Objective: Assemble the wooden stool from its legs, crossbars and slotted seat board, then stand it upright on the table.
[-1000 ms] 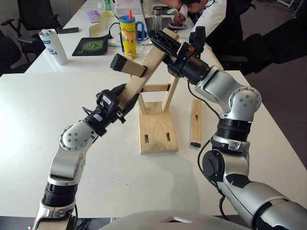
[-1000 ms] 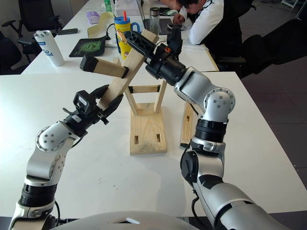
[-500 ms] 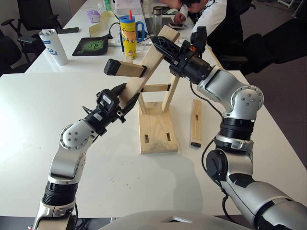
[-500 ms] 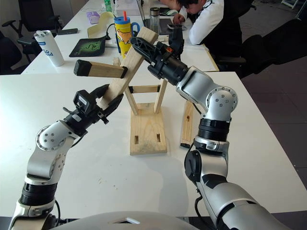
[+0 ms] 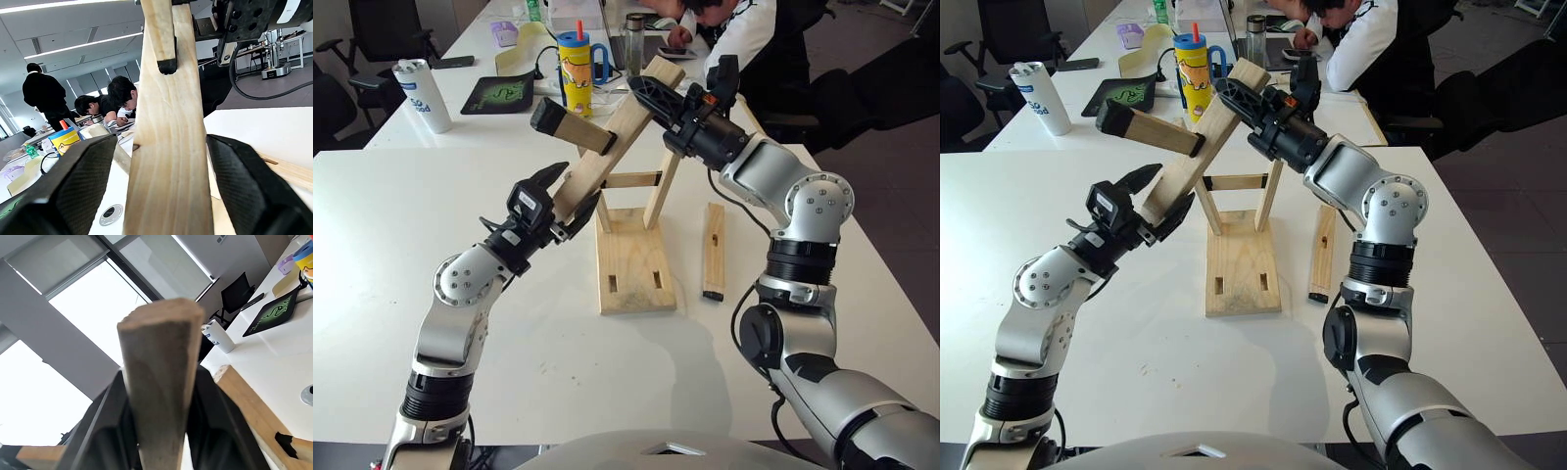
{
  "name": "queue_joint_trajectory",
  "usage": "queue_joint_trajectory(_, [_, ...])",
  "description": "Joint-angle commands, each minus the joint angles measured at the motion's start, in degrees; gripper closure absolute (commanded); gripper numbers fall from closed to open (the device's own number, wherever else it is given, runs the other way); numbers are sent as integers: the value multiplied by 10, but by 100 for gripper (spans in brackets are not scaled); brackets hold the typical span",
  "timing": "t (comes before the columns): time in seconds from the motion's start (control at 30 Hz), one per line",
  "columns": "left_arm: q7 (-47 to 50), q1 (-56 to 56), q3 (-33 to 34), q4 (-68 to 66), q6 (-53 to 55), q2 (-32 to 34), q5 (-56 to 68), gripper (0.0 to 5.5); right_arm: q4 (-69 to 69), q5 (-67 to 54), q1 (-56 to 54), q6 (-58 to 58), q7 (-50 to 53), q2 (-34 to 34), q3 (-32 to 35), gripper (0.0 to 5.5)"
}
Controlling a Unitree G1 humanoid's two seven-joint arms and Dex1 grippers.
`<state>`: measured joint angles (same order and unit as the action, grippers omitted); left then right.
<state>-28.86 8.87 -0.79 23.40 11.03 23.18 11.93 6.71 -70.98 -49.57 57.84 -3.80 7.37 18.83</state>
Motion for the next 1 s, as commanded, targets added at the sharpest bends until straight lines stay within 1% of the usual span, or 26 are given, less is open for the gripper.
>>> queue_joint_trajectory(0.03, [-4,-22,8,9,15,10,6,215,18,33,-17,-28,-19,36,13,446])
queue_joint_trajectory(0.17, [-25,-51,9,18,38,25,24,215,38,58,-21,-45,-32,69,27,446])
queue_joint_trajectory(0.23, [-35,-75,-11,28,51,29,25,215,34,69,-9,-43,-36,90,32,446])
queue_joint_trajectory(0.33, [-46,-100,-56,40,71,46,-4,215,-6,66,42,-6,-32,120,36,446])
queue_joint_trajectory(0.47, [-44,-115,-75,54,80,51,-20,215,-52,59,94,36,-25,142,38,446])
queue_joint_trajectory(0.63, [-27,-139,-71,70,89,43,-19,215,-107,58,137,71,-26,160,32,446])
queue_joint_trajectory(0.8, [-37,-172,-105,64,99,51,-30,215,-121,56,155,80,-23,169,45,446])
queue_joint_trajectory(1.0, [-86,-123,-154,-27,66,96,-93,215,-105,67,143,76,-30,164,38,446])
